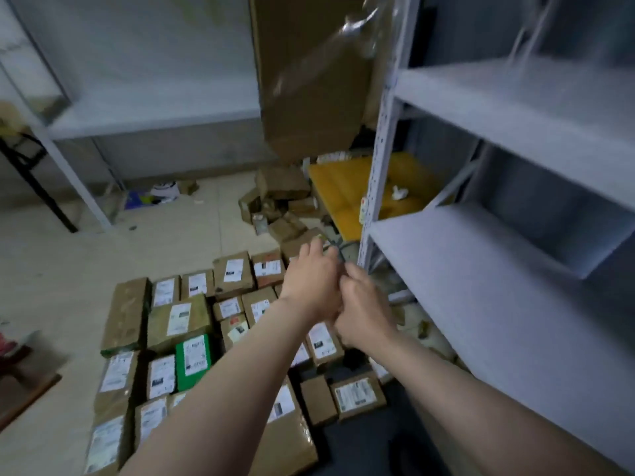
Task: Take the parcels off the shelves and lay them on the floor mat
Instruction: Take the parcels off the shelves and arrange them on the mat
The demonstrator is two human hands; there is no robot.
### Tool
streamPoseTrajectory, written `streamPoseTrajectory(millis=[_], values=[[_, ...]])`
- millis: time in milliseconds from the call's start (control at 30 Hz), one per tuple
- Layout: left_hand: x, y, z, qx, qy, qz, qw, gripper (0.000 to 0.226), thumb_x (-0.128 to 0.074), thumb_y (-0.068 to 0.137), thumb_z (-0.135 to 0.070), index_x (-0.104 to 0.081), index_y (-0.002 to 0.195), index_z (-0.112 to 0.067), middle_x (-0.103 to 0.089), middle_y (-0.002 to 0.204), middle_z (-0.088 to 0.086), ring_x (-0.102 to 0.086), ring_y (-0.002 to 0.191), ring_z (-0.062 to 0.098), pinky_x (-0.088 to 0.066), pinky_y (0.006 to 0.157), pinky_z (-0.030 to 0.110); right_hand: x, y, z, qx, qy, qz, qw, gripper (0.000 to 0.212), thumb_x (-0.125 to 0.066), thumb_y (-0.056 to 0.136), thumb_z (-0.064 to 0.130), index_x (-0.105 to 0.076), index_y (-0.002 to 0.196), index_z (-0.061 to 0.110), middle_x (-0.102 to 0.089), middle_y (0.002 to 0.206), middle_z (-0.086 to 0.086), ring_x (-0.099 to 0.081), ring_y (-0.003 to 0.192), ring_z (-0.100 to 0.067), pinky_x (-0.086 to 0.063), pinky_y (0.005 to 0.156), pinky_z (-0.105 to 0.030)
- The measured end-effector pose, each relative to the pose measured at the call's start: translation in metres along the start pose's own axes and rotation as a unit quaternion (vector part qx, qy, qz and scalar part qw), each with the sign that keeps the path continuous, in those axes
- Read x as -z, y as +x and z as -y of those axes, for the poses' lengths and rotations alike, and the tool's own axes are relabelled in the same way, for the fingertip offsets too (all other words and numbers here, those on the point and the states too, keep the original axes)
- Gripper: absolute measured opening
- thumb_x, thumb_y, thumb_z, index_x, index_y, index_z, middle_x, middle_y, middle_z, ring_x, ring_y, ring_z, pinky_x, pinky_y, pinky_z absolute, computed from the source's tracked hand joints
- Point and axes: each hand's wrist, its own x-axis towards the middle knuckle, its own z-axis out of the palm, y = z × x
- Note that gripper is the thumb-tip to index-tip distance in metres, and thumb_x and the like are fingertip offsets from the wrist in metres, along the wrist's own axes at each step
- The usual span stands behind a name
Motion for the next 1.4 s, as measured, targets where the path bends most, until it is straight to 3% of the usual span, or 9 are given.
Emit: streamPoseTrajectory(millis=[100, 267, 533, 600, 733, 867, 1067, 1200, 1400], values=[[0.096, 0.010, -0.043, -0.069, 0.021, -0.037, 0.997, 0.042, -0.057, 0.088, -0.020, -0.046, 0.128, -0.014, -0.039, 0.130, 0.011, -0.040, 0.121, 0.032, -0.046, 0.091, 0.042, 0.100, 0.011, 0.032, 0.012, -0.038, -0.067, 0.997, 0.047, -0.072, 0.077, 0.020, -0.066, 0.123, 0.010, -0.053, 0.130, -0.001, -0.053, 0.116, -0.021, -0.048, 0.086, -0.030], [0.229, 0.013, -0.107, -0.145, 0.068, -0.098, 0.982, 0.043, -0.056, 0.085, -0.025, -0.047, 0.126, -0.015, -0.040, 0.133, 0.009, -0.042, 0.119, 0.031, -0.042, 0.086, 0.038, 0.249, 0.011, 0.063, 0.049, -0.094, -0.134, 0.985, 0.034, -0.069, 0.078, 0.019, -0.071, 0.109, 0.003, -0.060, 0.122, -0.008, -0.051, 0.117, -0.027, -0.050, 0.086, -0.036], [0.369, 0.006, -0.207, -0.254, 0.087, -0.197, 0.943, 0.042, -0.057, 0.088, -0.029, -0.047, 0.128, -0.020, -0.041, 0.134, 0.003, -0.043, 0.121, 0.026, -0.044, 0.094, 0.038, 0.426, -0.021, 0.096, 0.059, -0.173, -0.242, 0.953, 0.034, -0.070, 0.077, 0.023, -0.073, 0.105, 0.004, -0.063, 0.112, -0.011, -0.057, 0.104, -0.029, -0.050, 0.082, -0.036], [0.401, 0.003, -0.230, -0.274, 0.072, -0.233, 0.930, 0.041, -0.057, 0.088, -0.029, -0.047, 0.127, -0.020, -0.043, 0.132, 0.003, -0.045, 0.118, 0.024, -0.045, 0.092, 0.037, 0.466, -0.027, 0.104, 0.065, -0.200, -0.261, 0.942, 0.036, -0.069, 0.080, 0.027, -0.073, 0.108, 0.005, -0.063, 0.114, -0.010, -0.055, 0.106, -0.028, -0.051, 0.085, -0.037], [0.461, -0.003, -0.268, -0.304, 0.040, -0.284, 0.909, 0.038, -0.060, 0.085, -0.027, -0.050, 0.121, -0.017, -0.047, 0.124, 0.004, -0.048, 0.113, 0.026, -0.046, 0.085, 0.037, 0.540, -0.035, 0.122, 0.063, -0.257, -0.299, 0.917, 0.031, -0.068, 0.076, 0.022, -0.073, 0.099, 0.003, -0.062, 0.103, -0.011, -0.054, 0.099, -0.030, -0.044, 0.078, -0.035], [0.505, -0.007, -0.298, -0.315, 0.014, -0.320, 0.894, 0.031, -0.060, 0.083, -0.023, -0.050, 0.110, -0.012, -0.049, 0.115, 0.008, -0.048, 0.107, 0.029, -0.039, 0.072, 0.036, 0.597, -0.042, 0.137, 0.056, -0.341, -0.313, 0.885, 0.031, -0.067, 0.074, 0.023, -0.073, 0.099, 0.006, -0.061, 0.105, -0.009, -0.051, 0.104, -0.030, -0.039, 0.080, -0.034], [0.545, -0.002, -0.335, -0.311, 0.016, -0.360, 0.880, 0.037, -0.061, 0.084, -0.027, -0.051, 0.115, -0.010, -0.053, 0.118, 0.012, -0.052, 0.112, 0.034, -0.044, 0.079, 0.042, 0.656, -0.050, 0.139, 0.027, -0.438, -0.317, 0.841, 0.033, -0.065, 0.080, 0.033, -0.065, 0.106, 0.012, -0.059, 0.111, -0.007, -0.050, 0.108, -0.029, -0.041, 0.084, -0.037], [0.562, 0.012, -0.354, -0.288, 0.033, -0.397, 0.871, 0.041, -0.058, 0.090, -0.039, -0.051, 0.119, -0.012, -0.054, 0.122, 0.011, -0.050, 0.117, 0.033, -0.043, 0.082, 0.041, 0.698, -0.036, 0.130, -0.035, -0.430, -0.329, 0.840, 0.043, -0.067, 0.083, 0.038, -0.055, 0.118, 0.016, -0.057, 0.120, -0.006, -0.050, 0.116, -0.029, -0.043, 0.088, -0.037], [0.573, 0.048, -0.348, -0.243, 0.081, -0.424, 0.869, 0.049, -0.056, 0.090, -0.042, -0.048, 0.127, -0.012, -0.054, 0.124, 0.010, -0.051, 0.114, 0.030, -0.042, 0.081, 0.038, 0.733, 0.025, 0.124, -0.055, -0.409, -0.338, 0.846, 0.050, -0.069, 0.081, 0.029, -0.051, 0.125, 0.014, -0.055, 0.122, -0.009, -0.052, 0.115, -0.030, -0.037, 0.076, -0.035]])
